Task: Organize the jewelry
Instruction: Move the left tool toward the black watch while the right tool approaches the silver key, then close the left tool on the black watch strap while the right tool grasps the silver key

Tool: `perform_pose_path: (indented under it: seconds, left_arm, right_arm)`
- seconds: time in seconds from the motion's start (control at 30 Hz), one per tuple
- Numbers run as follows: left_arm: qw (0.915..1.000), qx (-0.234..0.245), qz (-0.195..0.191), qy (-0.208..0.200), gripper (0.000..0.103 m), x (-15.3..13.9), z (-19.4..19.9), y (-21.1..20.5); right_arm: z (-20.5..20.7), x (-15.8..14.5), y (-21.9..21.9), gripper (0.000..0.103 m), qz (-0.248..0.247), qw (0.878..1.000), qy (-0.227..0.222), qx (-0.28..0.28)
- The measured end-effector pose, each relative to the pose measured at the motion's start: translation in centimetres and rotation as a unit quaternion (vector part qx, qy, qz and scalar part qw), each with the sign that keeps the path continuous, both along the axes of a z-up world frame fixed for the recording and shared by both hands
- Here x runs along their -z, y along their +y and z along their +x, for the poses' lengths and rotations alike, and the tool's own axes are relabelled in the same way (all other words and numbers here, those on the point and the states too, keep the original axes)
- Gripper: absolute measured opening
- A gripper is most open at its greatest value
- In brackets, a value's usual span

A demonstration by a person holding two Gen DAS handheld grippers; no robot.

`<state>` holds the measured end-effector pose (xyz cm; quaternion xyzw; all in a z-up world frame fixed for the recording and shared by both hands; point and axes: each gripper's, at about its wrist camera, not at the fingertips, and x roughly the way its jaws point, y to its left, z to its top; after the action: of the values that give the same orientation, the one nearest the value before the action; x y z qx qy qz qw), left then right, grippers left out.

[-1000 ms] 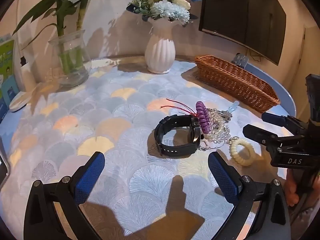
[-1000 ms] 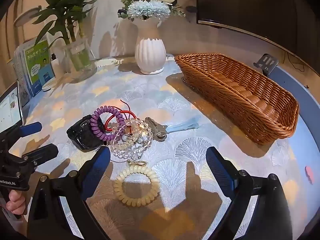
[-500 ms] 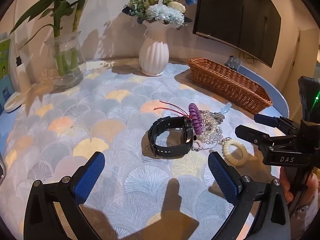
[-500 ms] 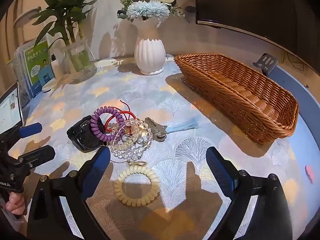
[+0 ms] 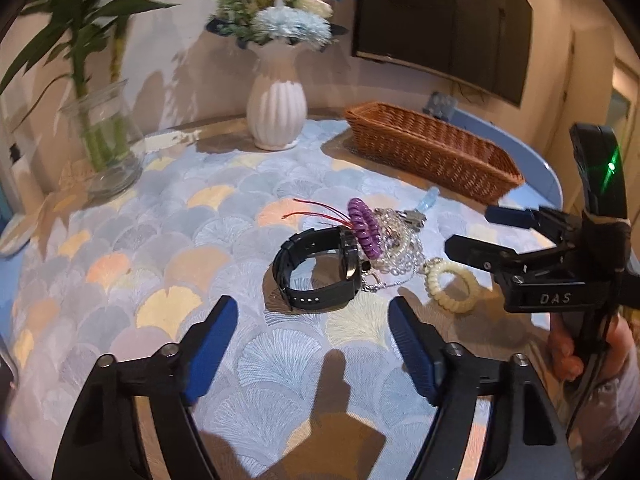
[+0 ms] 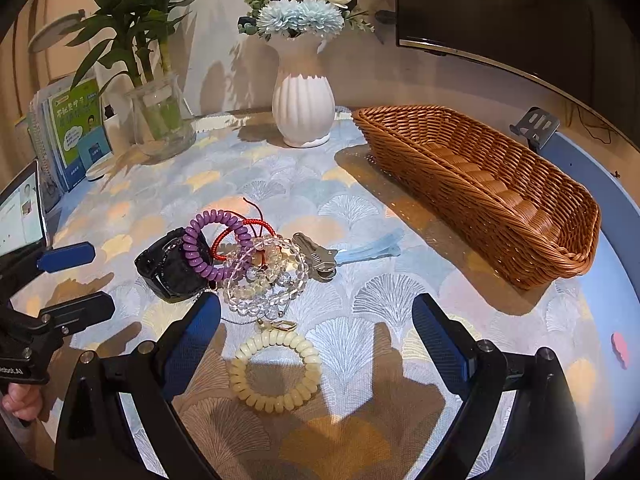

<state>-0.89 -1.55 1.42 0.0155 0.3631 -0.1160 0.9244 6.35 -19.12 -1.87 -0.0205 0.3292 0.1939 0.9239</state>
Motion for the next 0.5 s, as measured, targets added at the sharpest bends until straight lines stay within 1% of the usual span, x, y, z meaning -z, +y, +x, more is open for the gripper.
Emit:
perform_pose_path:
  seconds: [0.1, 0.17, 0.2, 0.27, 0.3, 0.33, 0.4, 0.47, 0.5]
  left_arm:
    - [0.9997, 0.023, 0.008, 0.002, 0.078, -1.0, 0.5, 0.1]
    - [0.9992, 0.040, 0.006, 0.005, 0.078, -1.5, 1.0, 0.3]
    - [0.9985, 0.052, -0.001, 0.014, 0.078, -1.7, 1.6, 0.3]
    - [0.9976, 0.065, -0.010, 0.022, 0.078, -1.7, 2.2, 0.3]
    - [0.9969, 0.072, -0.016, 0.028, 0.078, -1.5, 2.6, 0.2]
    - [0.9963, 0.077, -0.019, 0.033, 0.078, -1.4, 2.9, 0.1]
    - [0.9953, 0.086, -0.019, 0.040, 0.077, -0.9, 3.7, -0.4]
    - [0.9952, 0.086, -0.014, 0.044, 0.075, -0.6, 4.2, -0.9]
    - [0.9950, 0.085, -0.017, 0.049, 0.069, -0.4, 4.6, -1.1]
  right_arm:
    - [0.2, 0.1, 0.0, 0.096, 0.001, 1.000, 0.006, -0.002]
    - [0.5, 0.2, -0.2, 0.095, 0.006, 1.000, 0.016, 0.000]
    - [1.0, 0.3, -0.5, 0.091, 0.012, 0.999, 0.031, 0.001]
    - [1.6, 0.6, -1.0, 0.089, 0.028, 0.998, 0.057, -0.004]
    - [2.3, 0.8, -1.4, 0.087, 0.036, 0.996, 0.081, -0.005]
    - [2.6, 1.0, -1.6, 0.084, 0.038, 0.995, 0.094, -0.003]
    - [3.4, 1.0, -2.0, 0.064, 0.036, 0.993, 0.111, -0.004]
    - [4.2, 1.0, -2.3, 0.060, 0.039, 0.992, 0.121, -0.011]
    - [4.5, 0.9, -2.4, 0.059, 0.038, 0.992, 0.122, -0.012]
